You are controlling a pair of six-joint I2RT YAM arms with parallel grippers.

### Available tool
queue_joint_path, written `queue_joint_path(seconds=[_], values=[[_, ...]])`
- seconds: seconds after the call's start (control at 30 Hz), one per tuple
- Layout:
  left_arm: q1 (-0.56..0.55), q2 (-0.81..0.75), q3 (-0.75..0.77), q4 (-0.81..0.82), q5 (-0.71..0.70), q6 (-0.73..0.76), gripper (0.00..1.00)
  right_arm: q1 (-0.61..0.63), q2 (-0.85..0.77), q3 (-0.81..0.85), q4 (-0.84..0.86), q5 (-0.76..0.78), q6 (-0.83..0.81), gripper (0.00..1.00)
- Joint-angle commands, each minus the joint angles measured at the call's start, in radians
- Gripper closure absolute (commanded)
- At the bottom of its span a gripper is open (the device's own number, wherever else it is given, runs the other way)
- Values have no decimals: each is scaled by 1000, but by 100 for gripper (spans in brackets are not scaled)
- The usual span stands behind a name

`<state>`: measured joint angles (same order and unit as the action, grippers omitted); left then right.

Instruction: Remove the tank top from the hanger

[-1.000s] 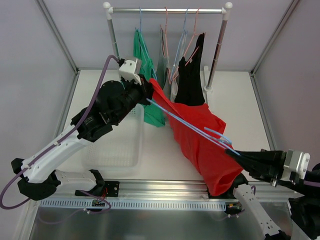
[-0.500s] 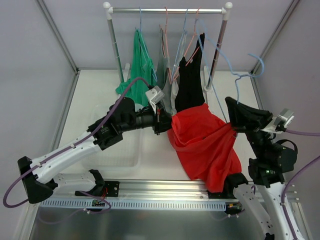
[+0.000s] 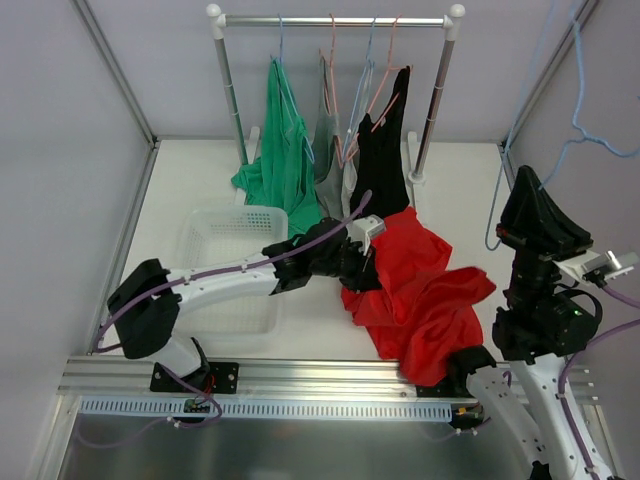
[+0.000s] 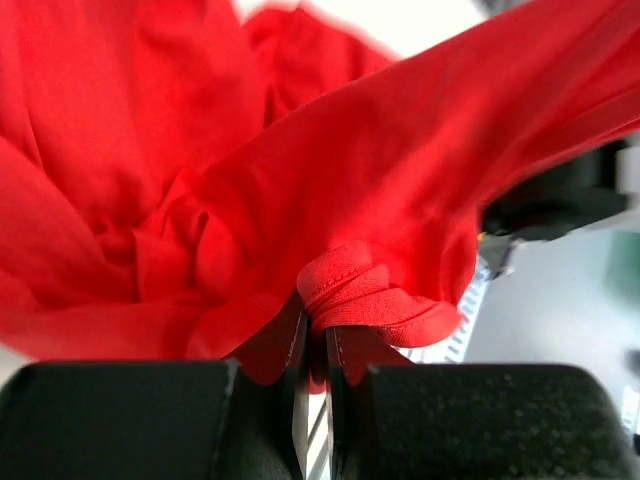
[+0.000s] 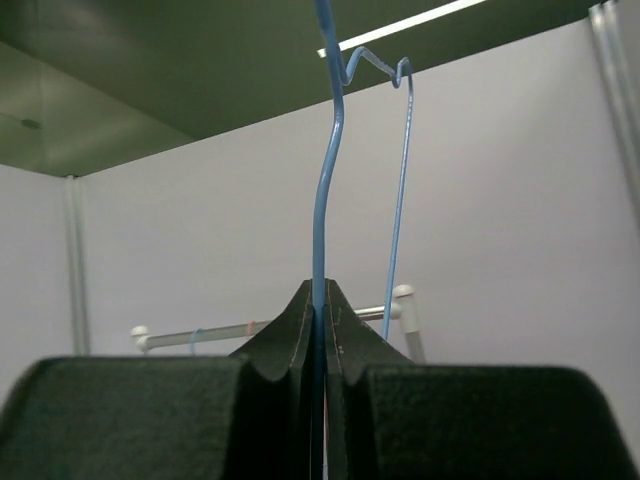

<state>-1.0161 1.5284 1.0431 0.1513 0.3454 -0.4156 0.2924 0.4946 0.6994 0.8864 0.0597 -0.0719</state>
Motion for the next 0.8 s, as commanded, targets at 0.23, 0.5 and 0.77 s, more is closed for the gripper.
queue_joint_path(seconds=[0.23,0.5,0.77], values=[[-84,104,-11,-80,-335,-83,100,4,-73,249,-782,156,-155,100],[-84,-56,-5,-255,-526,-55,61,4,97,538,-1358,51,-37,100],[-82,-232,89,-505,-655,17,1,4,340,650,-1293,-95,46,100]])
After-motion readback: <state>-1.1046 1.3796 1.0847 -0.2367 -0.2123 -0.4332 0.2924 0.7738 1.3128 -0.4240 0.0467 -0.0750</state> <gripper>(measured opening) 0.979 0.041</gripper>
